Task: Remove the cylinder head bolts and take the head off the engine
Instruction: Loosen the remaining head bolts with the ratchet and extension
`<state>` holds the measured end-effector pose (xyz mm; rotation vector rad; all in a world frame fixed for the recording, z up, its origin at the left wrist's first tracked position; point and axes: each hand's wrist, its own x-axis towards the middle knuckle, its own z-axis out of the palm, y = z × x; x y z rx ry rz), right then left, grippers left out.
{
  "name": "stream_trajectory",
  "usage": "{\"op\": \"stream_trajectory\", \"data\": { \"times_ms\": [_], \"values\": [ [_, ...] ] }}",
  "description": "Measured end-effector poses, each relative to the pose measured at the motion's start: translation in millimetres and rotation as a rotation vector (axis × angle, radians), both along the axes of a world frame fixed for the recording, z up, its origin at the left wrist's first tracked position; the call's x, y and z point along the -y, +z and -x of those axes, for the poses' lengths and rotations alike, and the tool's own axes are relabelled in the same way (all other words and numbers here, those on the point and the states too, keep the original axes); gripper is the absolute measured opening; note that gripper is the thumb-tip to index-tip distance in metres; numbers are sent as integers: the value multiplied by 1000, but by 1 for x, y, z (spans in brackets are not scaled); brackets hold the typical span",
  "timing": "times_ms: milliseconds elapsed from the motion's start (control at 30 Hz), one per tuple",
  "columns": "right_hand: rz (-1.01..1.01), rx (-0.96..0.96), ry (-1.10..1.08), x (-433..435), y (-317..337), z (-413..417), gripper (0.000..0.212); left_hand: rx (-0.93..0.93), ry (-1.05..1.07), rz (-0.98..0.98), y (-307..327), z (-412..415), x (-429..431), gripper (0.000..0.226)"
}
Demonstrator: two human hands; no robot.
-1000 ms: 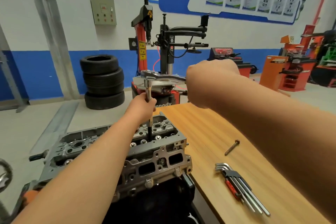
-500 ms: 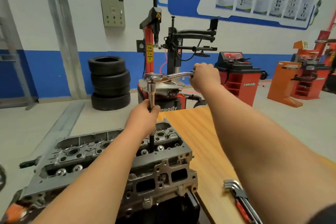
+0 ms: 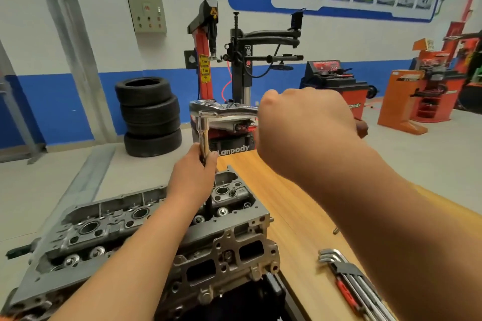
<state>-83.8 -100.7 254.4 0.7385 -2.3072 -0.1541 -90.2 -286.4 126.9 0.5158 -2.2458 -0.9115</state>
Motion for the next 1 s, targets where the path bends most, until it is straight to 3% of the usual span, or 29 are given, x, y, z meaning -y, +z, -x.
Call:
{"op": "stream_trajectory", "data": {
  "times_ms": [67,167,267,367,500,600,700,833,867,1000],
  "values": [
    [31,-52,69,4,1,-9,38,-7,-3,-17,0,-5,0,16],
    [143,-47,-6,10,1,48,30,12,-39,-44,4,-10,4,17],
    [281,141,77,23,-13,118,13,53,-80,-19,3,-9,-2,14],
    [257,317,83,60,-19,141,22,66,-66,-50,3,-7,-4,12],
    [49,362,-91,67,8,112,32,26,-32,-82,6,-14,5,12],
    [-42,302,-142,30,16,56,21,40,-52,-68,6,-12,4,8],
    [-22,43,41,12,-10,-7,20,105,-65,-26,9,-8,0,12],
    [111,-32,4,26,-13,27,7,133,-57,27,11,-9,2,8],
    [141,-11,12,35,-11,51,4,138,-53,42,11,-11,3,10],
    [176,273,79,77,-9,121,25,136,-30,65,12,-11,-1,11]
  ]
}}
